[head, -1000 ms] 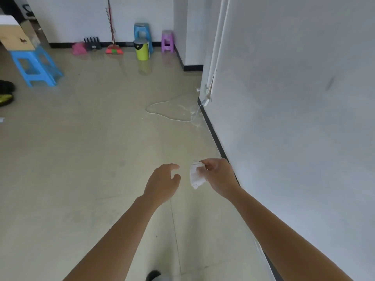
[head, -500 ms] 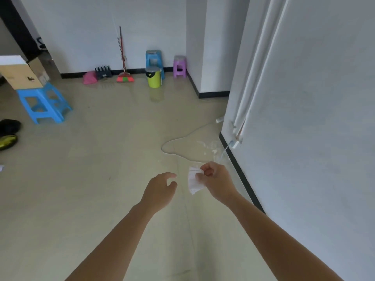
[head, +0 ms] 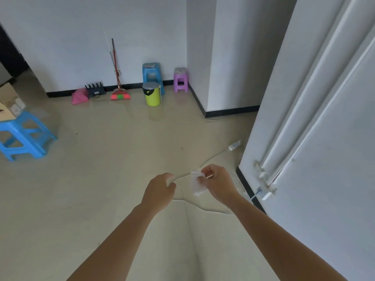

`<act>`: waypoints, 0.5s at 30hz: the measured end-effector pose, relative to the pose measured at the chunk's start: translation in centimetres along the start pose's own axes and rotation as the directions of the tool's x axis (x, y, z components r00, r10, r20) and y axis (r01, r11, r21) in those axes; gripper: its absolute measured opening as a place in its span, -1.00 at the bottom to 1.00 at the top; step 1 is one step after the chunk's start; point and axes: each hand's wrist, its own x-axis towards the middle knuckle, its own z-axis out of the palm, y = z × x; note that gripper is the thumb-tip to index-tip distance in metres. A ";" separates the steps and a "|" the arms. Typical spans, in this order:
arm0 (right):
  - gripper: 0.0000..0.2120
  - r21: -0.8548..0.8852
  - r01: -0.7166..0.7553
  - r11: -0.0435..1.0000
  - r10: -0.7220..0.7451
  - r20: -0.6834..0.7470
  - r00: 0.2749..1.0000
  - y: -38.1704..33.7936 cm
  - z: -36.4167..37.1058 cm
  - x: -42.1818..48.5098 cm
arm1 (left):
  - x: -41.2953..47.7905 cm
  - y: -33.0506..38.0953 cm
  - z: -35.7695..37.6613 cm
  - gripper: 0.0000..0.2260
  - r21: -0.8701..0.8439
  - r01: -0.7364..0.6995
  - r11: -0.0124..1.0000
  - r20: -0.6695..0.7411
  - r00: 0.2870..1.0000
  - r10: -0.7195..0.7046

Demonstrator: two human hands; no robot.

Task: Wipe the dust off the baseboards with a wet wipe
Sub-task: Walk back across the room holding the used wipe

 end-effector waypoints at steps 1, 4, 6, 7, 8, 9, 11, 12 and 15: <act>-0.94 0.003 -0.001 1.000 0.001 0.001 1.000 -1.0 0.3 2.9 | 2.9 -0.3 -0.9 -0.63 -0.001 0.003 1.000 -0.007 1.000 -0.003; -0.95 -0.006 0.003 1.000 -0.003 0.021 1.000 -3.9 1.9 12.2 | 12.0 -1.5 -3.5 -0.62 0.001 0.030 1.000 -0.045 0.999 -0.030; -0.95 -0.002 0.015 1.000 -0.015 0.020 1.000 -5.6 3.5 19.0 | 18.5 -2.8 -4.8 -0.61 0.002 0.055 0.998 -0.068 0.996 -0.055; -0.95 0.003 0.020 1.000 -0.020 0.014 1.000 -6.5 4.5 22.5 | 21.8 -3.4 -5.5 -0.59 0.001 0.059 0.998 -0.082 0.995 -0.058; -0.95 0.006 0.026 1.000 -0.026 0.008 1.000 -7.3 5.5 26.1 | 25.1 -4.1 -6.2 -0.58 -0.003 0.056 0.998 -0.097 0.994 -0.056; -0.94 0.008 0.033 0.999 -0.033 -0.001 0.999 -8.2 6.5 29.7 | 28.6 -4.8 -7.1 -0.58 -0.004 0.045 0.999 -0.108 0.993 -0.045; -0.93 0.013 0.051 0.999 -0.051 -0.022 0.998 -10.1 8.8 36.6 | 35.7 -6.1 -9.3 -0.58 -0.001 0.012 1.000 -0.130 0.991 -0.012; -0.94 0.020 0.054 0.998 -0.053 -0.030 0.998 -11.0 10.0 39.9 | 39.2 -6.8 -10.7 -0.58 0.003 0.005 1.000 -0.129 0.992 -0.005; -0.96 0.044 0.062 0.997 -0.060 -0.046 0.997 -13.5 12.8 49.1 | 49.4 -8.5 -14.7 -0.60 0.038 -0.008 0.999 -0.112 0.994 0.012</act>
